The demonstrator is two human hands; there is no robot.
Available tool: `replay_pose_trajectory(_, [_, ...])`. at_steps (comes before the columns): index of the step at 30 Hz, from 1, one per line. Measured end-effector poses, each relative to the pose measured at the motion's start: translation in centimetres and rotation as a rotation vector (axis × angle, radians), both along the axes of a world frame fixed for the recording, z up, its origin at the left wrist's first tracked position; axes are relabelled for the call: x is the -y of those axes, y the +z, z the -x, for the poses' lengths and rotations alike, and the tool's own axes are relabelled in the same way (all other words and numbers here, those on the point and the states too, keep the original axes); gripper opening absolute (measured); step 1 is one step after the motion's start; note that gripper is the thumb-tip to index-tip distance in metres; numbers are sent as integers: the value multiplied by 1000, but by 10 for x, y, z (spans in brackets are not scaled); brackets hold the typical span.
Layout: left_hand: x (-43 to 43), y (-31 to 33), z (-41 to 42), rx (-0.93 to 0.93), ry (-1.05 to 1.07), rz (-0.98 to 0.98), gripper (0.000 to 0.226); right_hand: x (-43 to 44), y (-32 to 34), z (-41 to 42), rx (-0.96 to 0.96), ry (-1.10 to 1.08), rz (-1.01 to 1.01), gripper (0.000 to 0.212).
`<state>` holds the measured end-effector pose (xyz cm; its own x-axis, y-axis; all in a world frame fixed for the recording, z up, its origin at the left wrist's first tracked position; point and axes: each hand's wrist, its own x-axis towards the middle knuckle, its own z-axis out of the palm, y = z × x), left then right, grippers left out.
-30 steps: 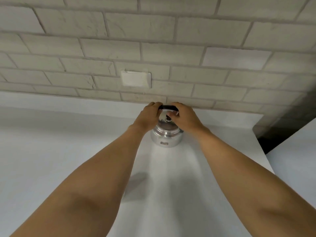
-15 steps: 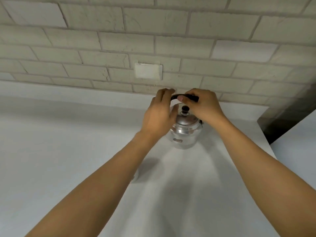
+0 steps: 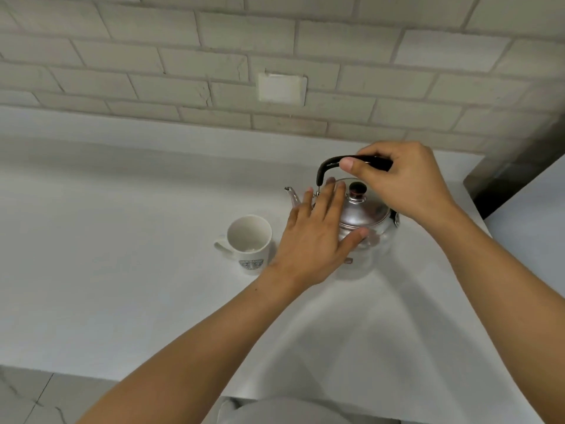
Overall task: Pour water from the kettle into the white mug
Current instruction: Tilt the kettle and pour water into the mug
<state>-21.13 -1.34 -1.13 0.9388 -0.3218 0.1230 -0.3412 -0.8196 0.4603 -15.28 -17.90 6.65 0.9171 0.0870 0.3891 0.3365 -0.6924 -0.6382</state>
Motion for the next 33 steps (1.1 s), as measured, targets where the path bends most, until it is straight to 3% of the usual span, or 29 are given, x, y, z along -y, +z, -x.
replay_pose_trajectory(12, [-5, -1, 42, -69, 47, 384, 81, -41, 29, 34, 19, 152, 202, 25])
replay_pose_trajectory(19, [-10, 1, 46, -106, 96, 554, 76, -70, 42, 35, 52, 218, 347, 35])
replay_pose_trajectory(33, [-11, 5, 47, -119, 161, 769, 73, -98, 59, 29, 53, 302, 533, 39])
